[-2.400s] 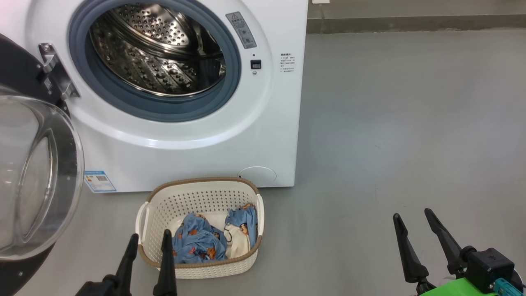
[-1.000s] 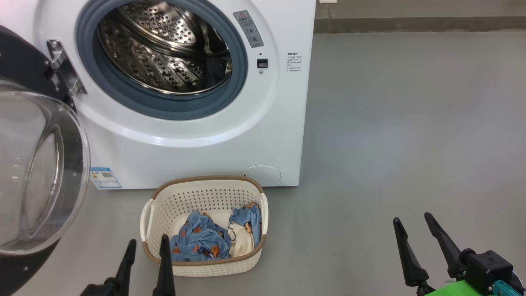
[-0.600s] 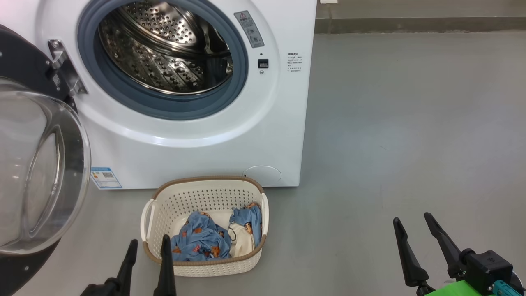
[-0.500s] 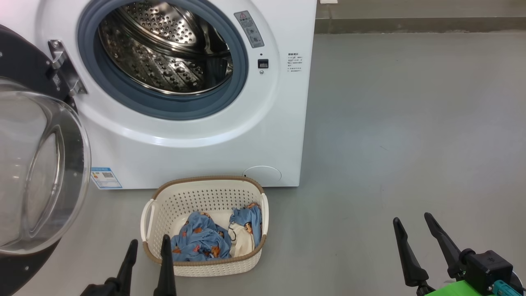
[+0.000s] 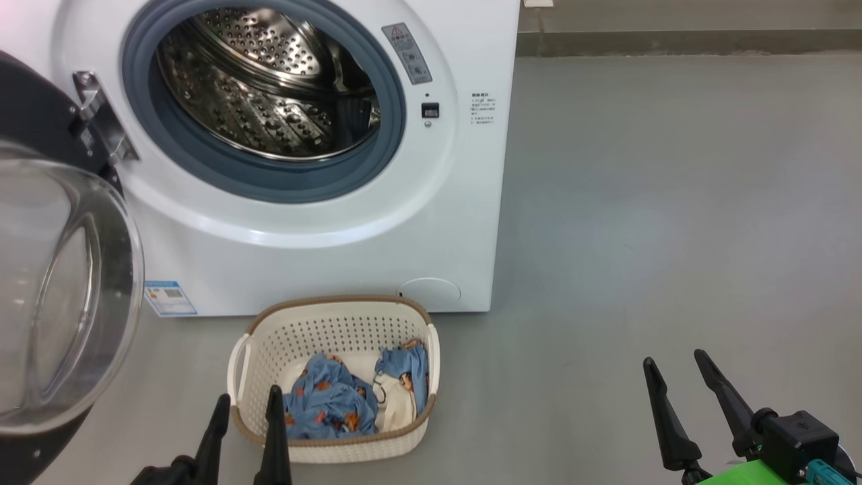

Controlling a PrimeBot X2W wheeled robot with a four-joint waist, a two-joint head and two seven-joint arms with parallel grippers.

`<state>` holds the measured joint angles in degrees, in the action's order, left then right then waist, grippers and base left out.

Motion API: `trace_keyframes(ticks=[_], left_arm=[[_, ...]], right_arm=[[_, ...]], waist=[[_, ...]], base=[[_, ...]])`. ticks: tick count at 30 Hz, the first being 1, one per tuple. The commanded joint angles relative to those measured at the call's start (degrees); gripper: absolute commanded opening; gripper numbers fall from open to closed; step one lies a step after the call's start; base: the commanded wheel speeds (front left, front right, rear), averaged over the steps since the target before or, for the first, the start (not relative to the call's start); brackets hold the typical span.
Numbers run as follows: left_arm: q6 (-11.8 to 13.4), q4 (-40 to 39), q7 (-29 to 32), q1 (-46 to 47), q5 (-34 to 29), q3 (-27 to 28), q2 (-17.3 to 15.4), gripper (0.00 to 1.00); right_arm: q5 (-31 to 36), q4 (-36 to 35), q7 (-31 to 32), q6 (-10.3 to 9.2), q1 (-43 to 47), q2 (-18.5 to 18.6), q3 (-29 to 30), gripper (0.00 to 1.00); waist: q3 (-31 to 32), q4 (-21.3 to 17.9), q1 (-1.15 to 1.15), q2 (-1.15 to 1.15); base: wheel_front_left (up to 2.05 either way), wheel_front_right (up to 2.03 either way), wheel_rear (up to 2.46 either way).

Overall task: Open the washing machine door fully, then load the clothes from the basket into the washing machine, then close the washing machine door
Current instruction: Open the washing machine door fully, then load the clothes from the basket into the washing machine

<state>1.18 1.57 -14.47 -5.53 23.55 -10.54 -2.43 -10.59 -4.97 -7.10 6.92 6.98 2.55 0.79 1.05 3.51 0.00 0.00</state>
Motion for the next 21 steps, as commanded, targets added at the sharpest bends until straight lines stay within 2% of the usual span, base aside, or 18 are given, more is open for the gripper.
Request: trace_keyframes(ticks=[1,6,8,10,16,21], left_arm=[[-0.13,-1.46,-0.51,2.25,0.45,1.61,-0.47,1.00],[0.38,-1.67,-0.51,2.24,0.53,1.96,-0.58,1.00],[1.89,-2.29,-0.52,2.77,-2.97,2.16,-1.85,1.00],[3.26,-2.36,-0.52,2.73,-4.20,2.41,-1.75,1.00],[1.92,-2.98,-0.52,2.45,-4.40,1.76,-1.39,1.00],[1.36,-2.72,-0.52,2.29,-4.56,1.78,-1.24,1.00]], right_arm=[[0.09,-1.40,-0.13,0.57,-1.20,0.32,-1.52,1.00],[0.09,-1.32,-0.14,0.57,-1.12,0.32,-1.60,1.00],[0.12,-1.27,-0.11,0.57,-1.10,0.32,-1.66,1.00],[0.15,-1.21,-0.08,0.57,-1.11,0.32,-1.74,1.00],[0.18,-0.98,-0.10,0.57,-1.13,0.32,-1.92,1.00],[0.16,-0.78,-0.14,0.57,-1.24,0.32,-2.03,1.00]], waist=[[-0.02,0.02,0.00,0.00],[-0.03,0.20,0.00,0.00],[-0.06,0.32,0.00,0.00],[-0.08,0.42,0.00,0.00],[-0.04,0.70,0.00,0.00],[0.09,0.75,0.00,0.00]], base=[[1.43,-1.49,0.06],[1.83,-1.91,0.08],[1.87,-2.20,0.33],[1.71,-1.83,0.12],[1.22,-1.22,0.00],[0.47,-0.47,0.00]])
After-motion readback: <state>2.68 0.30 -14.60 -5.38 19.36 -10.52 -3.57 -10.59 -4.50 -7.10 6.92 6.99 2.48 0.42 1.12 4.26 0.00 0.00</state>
